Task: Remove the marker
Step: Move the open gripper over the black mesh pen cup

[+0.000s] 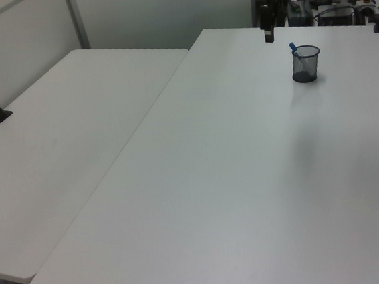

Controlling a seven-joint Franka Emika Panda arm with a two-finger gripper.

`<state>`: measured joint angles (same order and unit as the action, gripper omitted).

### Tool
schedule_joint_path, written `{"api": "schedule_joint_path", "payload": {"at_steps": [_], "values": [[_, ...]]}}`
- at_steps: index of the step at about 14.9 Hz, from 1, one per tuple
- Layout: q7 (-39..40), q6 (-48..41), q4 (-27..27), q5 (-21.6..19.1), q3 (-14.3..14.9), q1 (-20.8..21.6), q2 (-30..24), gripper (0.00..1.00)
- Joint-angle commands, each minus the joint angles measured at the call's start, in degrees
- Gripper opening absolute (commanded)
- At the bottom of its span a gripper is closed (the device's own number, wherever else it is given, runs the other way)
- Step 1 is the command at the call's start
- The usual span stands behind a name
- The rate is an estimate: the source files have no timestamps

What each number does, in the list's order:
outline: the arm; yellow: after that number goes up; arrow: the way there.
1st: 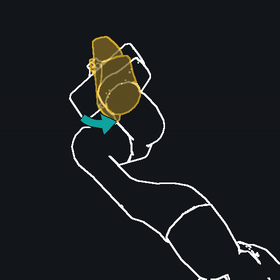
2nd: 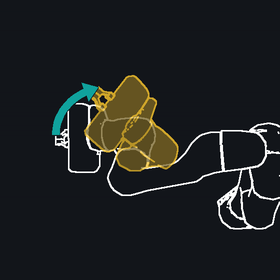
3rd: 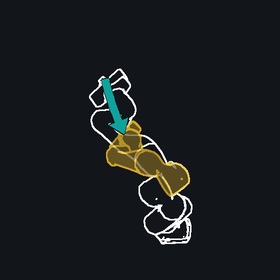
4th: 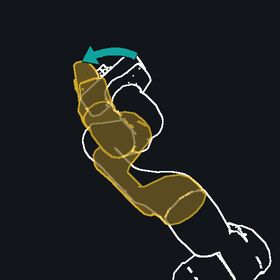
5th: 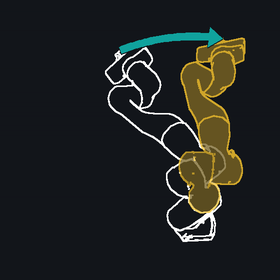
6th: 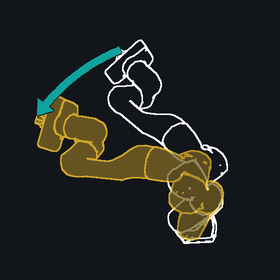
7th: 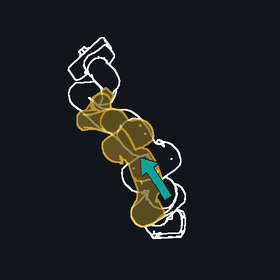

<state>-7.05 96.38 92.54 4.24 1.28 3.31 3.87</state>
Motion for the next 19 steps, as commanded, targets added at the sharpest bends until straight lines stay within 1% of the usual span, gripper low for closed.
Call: {"api": "schedule_joint_path", "payload": {"at_steps": [1,3,6,11,14,15,16,19], "values": [[-0.2,-1.4,0.5,-0.5,-0.2,-0.1,-1.1,1.00],[-0.2,-1.3,0.5,-0.5,-0.2,-0.3,-1.1,1.00],[0.2,0.2,0.6,0.9,0.3,-1.5,-0.3,1.00],[1.1,7.1,1.4,1.5,0.3,-9.4,0.3,1.00],[8.5,9.8,1.4,1.7,0.3,-14.5,2.4,1.00],[11.8,10.9,1.4,1.7,0.3,-17.1,3.3,1.00],[13.9,12.1,1.4,1.7,0.3,-18.7,4.2,1.00],[22.2,17.1,3.2,1.7,0.3,-23.2,6.4,1.00]]}}
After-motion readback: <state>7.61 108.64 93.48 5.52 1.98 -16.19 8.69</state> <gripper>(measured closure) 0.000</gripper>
